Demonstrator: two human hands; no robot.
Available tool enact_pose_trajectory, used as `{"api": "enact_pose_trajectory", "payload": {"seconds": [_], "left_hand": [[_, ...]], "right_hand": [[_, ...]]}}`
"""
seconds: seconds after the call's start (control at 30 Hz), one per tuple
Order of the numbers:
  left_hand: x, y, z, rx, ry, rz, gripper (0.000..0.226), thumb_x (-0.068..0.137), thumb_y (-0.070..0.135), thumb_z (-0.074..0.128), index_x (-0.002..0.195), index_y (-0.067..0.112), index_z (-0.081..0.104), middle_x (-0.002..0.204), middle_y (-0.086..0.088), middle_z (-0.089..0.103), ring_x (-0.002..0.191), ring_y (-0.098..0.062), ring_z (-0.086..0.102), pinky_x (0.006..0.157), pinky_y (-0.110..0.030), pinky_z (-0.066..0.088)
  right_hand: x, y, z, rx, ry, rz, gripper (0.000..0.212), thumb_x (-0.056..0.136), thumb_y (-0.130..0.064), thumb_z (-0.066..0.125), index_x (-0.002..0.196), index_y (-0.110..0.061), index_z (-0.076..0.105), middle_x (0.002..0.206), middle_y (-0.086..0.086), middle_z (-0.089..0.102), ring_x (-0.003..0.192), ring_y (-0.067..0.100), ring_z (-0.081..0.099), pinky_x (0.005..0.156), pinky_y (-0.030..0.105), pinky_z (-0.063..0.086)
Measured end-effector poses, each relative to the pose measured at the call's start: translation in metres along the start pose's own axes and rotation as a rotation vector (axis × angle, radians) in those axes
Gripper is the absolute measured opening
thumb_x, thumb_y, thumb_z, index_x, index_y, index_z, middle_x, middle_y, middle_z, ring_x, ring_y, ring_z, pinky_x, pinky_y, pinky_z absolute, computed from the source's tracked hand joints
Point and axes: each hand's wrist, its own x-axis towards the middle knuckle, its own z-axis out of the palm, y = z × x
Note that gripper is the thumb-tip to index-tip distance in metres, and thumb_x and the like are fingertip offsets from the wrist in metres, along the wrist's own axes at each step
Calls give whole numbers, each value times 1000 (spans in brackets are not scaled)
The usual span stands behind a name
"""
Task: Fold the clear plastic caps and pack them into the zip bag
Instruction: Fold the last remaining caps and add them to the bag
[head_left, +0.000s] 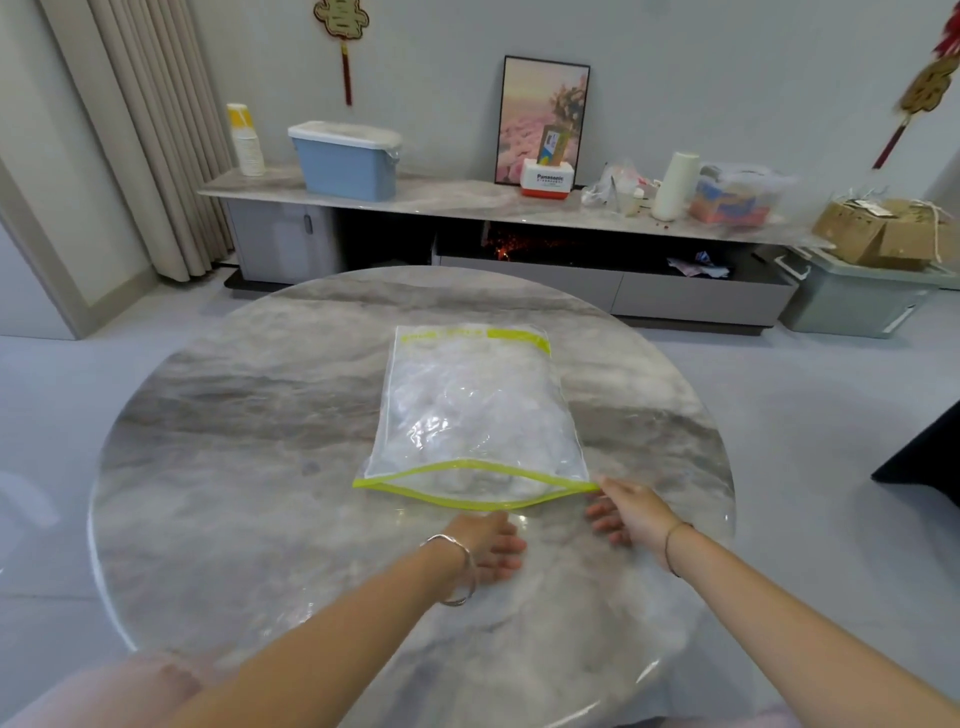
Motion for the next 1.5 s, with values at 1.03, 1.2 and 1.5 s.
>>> {"api": "enact_pose_trajectory", "payload": {"seconds": [1.03, 1.2, 1.5], "left_hand": [[37, -2, 43, -227, 3, 124, 23, 88, 23, 65, 71, 11, 54, 65, -1, 49, 48, -8, 49, 41, -18, 43], [46, -7, 44, -177, 69, 196, 32, 86, 19, 68, 60, 9, 52, 53, -2, 45, 41, -9, 43, 39, -18, 39], [48, 6, 12, -337, 133, 170, 29, 86, 8, 66, 64, 7, 47, 48, -2, 45, 30, -6, 42, 36, -14, 42]], "right_hand": [[-22, 0, 22, -90, -269, -136, 29, 102, -22, 41, 76, -11, 49, 60, 1, 44, 47, 9, 35, 45, 18, 30], [-26, 2, 25, -142, -200, -147, 34, 101, -22, 41, 69, -14, 45, 57, -1, 40, 46, 8, 32, 44, 19, 28], [-17, 6, 22, 0, -77, -110, 35, 100, -16, 44, 66, -13, 46, 57, 0, 37, 47, 10, 27, 39, 18, 25]]}}
